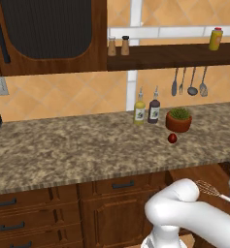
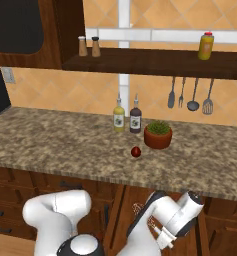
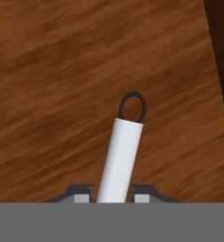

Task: Pick the whisk from the drawer and place it on the counter.

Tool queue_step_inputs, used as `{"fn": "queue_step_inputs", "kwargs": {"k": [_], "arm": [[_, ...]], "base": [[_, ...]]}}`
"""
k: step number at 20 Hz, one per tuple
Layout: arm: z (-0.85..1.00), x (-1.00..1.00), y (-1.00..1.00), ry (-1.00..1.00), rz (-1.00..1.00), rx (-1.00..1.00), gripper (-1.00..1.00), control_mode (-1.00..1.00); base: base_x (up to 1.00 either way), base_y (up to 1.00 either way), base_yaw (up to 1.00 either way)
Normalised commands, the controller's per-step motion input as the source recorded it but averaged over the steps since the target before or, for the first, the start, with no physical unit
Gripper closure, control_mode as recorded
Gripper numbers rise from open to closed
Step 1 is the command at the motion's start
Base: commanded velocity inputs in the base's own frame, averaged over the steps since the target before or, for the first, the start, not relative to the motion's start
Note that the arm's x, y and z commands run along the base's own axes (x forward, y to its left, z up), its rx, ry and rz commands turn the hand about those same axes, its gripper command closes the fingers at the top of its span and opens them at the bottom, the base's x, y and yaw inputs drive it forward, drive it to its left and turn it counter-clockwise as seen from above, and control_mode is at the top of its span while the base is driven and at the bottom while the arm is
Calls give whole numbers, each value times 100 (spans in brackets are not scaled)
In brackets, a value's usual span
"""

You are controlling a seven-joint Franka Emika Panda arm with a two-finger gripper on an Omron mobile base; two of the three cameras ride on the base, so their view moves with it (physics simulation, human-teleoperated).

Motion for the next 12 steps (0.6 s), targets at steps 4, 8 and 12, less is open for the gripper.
{"fn": "queue_step_inputs", "kwargs": {"k": [4, 8, 12], "arm": [[100, -1, 0, -20, -19, 0, 100, -100], [100, -11, -4, -5, -18, 0, 100, -100], [100, -1, 21, -12, -2, 0, 100, -100]], "base": [[0, 0, 0], [0, 0, 0], [0, 0, 0]]}}
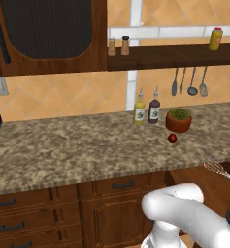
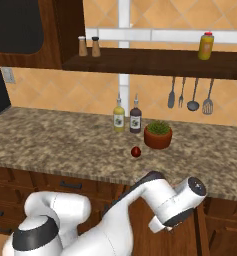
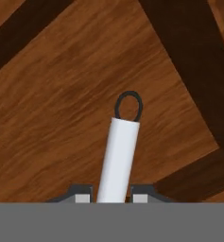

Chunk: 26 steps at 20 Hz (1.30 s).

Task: Pick the whisk from the drawer and place it on the counter.

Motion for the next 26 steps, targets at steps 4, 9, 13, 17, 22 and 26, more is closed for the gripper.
{"fn": "queue_step_inputs", "kwargs": {"k": [4, 9, 13, 17, 22, 26], "arm": [[100, -35, 39, -11, 3, 0, 100, -100], [100, 19, 98, -19, 2, 0, 100, -100], [62, 74, 100, -9, 1, -3, 100, -100], [21, 96, 100, -1, 2, 0, 100, -100], [14, 100, 100, 7, 0, 0, 100, -100], [4, 100, 100, 33, 0, -4, 100, -100]], "base": [[0, 0, 0], [0, 0, 0], [0, 0, 0], [0, 0, 0], [0, 0, 0], [0, 0, 0]]}}
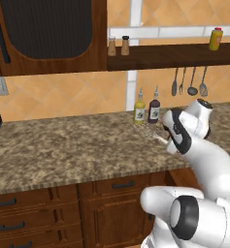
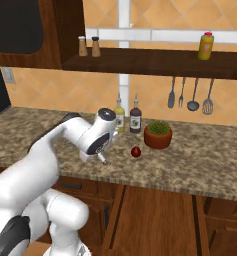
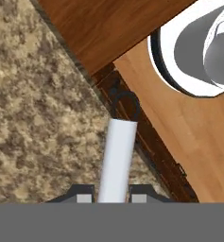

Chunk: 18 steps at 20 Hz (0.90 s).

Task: Pick the whisk from the drawer and place it on the counter.

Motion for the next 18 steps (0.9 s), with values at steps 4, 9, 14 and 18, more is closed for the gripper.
{"fn": "queue_step_inputs", "kwargs": {"k": [4, 9, 14, 18], "arm": [[-34, 100, 44, 28, -1, -14, 100, -100], [-88, 100, -14, 10, -8, -21, 100, -100], [-100, 100, -7, -4, -5, -17, -100, -100], [62, 44, 24, 0, -12, 0, -100, -100]], "base": [[0, 0, 0], [0, 0, 0], [0, 0, 0], [0, 0, 0]]}}
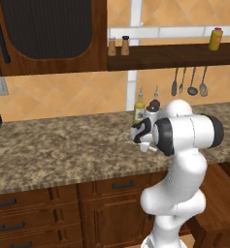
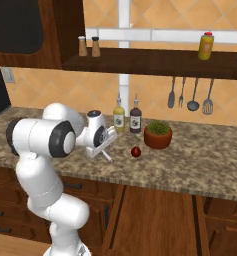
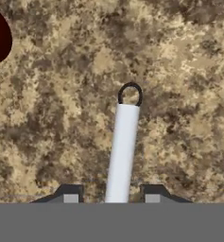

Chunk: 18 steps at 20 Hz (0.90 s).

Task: Pick the whisk from the drawer and place it on the counter.

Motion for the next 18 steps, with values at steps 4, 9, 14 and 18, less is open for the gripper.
{"fn": "queue_step_inputs", "kwargs": {"k": [4, 9, 14, 18], "arm": [[100, -74, 15, -10, -5, 0, -100, -100], [100, -100, 9, -30, 0, 0, -100, -100], [100, -100, -31, -64, 0, 10, -100, -100], [100, -100, -37, -62, 0, 17, -100, -100]], "base": [[0, 0, 0], [0, 0, 0], [0, 0, 0], [0, 0, 0]]}}
